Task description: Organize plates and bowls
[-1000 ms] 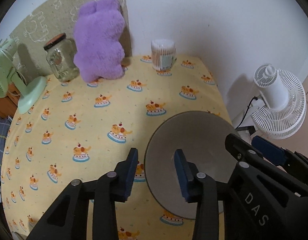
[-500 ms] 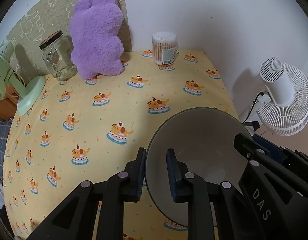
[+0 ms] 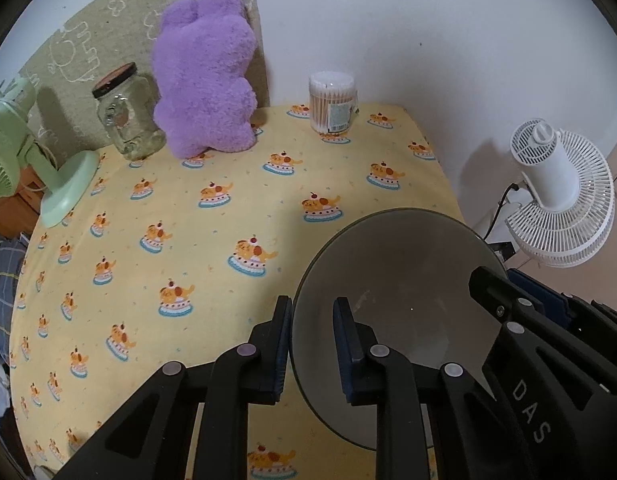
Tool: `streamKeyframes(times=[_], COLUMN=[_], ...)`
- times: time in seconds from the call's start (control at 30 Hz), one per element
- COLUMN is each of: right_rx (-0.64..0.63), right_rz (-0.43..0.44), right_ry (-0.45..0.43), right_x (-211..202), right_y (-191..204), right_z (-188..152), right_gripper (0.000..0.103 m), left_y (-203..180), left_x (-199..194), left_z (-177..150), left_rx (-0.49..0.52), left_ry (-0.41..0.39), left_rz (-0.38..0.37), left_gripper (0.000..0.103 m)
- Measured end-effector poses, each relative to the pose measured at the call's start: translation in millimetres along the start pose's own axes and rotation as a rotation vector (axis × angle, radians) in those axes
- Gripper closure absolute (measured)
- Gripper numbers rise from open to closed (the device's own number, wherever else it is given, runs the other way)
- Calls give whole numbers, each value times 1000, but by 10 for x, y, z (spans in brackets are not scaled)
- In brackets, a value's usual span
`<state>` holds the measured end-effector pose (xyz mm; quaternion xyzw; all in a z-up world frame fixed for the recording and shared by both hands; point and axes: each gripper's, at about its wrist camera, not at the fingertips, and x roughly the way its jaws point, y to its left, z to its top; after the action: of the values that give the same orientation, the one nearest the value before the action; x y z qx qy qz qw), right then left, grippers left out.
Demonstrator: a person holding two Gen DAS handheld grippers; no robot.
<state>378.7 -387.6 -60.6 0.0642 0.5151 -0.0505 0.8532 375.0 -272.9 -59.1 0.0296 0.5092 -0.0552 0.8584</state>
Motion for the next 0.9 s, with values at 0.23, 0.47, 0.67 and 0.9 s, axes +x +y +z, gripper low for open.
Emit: streamKeyframes(times=[0.23,0.47,0.67,0.9], right_rx=[-5,-41,-52,-58], right_rz=[-1,7,18,18], right_ry=[-28,-59,-73,-87], right_x=[-314,-649,-866,-1065], right_y=[104,301,445,678], right_z=[-98,-221,-358,-543], right_gripper=[78,78,78,78], left_y=[115,303,463,704], left_x=[-302,-599,-795,-1019], left_z=[-101,-236,-376,-556], left_rx=[2,-14,-36,-31], left_ry=[-27,-32,-43,-65], left_rz=[-8,-6,-14,-15], left_gripper=[84,84,84,84])
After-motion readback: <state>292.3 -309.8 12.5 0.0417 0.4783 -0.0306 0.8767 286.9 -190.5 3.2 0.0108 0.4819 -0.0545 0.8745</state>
